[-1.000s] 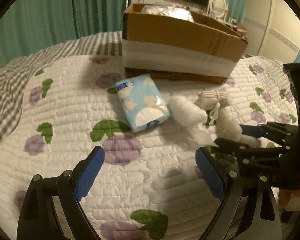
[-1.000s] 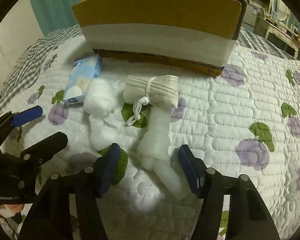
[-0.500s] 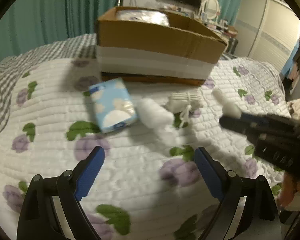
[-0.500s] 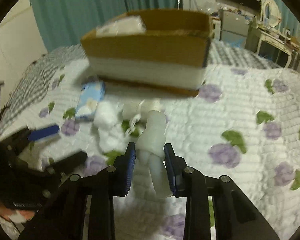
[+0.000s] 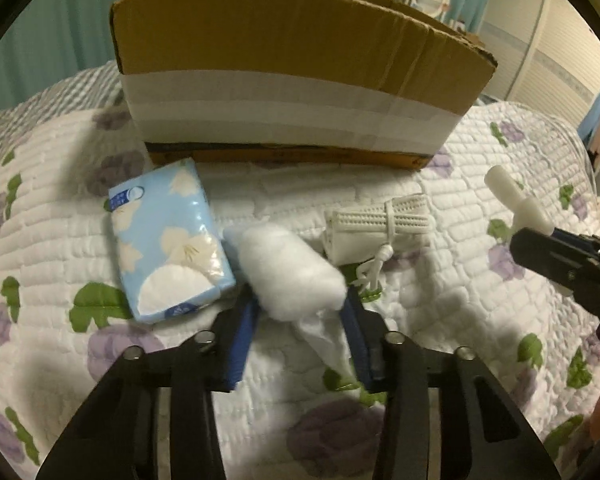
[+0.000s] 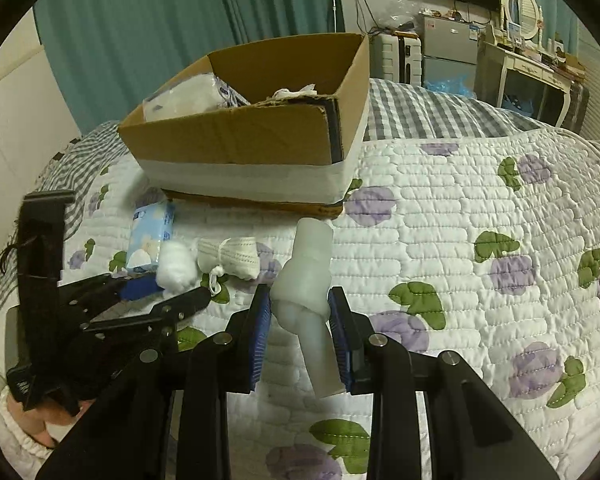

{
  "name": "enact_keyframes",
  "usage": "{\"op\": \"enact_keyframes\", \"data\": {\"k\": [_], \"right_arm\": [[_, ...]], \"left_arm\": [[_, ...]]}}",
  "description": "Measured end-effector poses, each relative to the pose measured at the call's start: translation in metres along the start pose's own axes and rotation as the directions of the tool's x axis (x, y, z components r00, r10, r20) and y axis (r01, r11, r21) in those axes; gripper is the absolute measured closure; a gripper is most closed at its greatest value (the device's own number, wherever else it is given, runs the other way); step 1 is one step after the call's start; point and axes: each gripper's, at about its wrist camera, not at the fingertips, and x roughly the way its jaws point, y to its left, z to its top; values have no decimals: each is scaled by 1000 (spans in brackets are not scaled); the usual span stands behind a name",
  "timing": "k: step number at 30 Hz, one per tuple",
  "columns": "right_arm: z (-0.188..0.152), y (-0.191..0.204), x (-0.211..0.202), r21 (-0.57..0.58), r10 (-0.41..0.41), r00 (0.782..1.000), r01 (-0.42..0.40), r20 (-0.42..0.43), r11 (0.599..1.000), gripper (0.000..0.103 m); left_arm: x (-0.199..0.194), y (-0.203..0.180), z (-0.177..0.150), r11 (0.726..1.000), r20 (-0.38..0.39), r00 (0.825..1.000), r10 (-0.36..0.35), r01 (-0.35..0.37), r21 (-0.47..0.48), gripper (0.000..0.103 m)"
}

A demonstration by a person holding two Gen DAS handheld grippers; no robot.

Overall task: Organize soft objects
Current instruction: 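Grasp white rolled sock with right tool while left tool grasps cotton puff, then carry sock and cotton puff into the cardboard box and release both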

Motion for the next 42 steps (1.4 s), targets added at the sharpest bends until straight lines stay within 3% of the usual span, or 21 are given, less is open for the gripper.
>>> {"op": "enact_keyframes", "data": {"k": [4, 13, 20, 32, 36, 42], "right_arm": [[-1, 2, 0, -3, -2, 1000, 2, -4, 1000, 74], [-9, 11, -7, -13, -2, 1000, 2, -4, 1000, 74], [0, 30, -44, -39, 21, 998, -19, 53, 999, 74], [51, 52, -120, -67, 84, 979, -73, 185, 995, 74], [81, 58, -130, -86, 104, 970, -87, 219, 992, 74], [131, 59, -109, -105, 110, 966, -87, 235, 991, 74]], "left_arm": [[-7, 7, -5, 1000, 3, 1000, -11, 11, -12, 77], [-47, 11, -22, 999, 35, 999, -32, 31, 27, 80], [-108, 14, -22, 994, 115, 989, -91, 84, 64, 80], [-197, 7, 44, 986, 286, 951, -114, 72, 153, 80], [-201, 4, 70, 983, 309, 945, -109, 57, 175, 80], [-163, 3, 121, 979, 310, 947, -87, 24, 202, 80]]}}
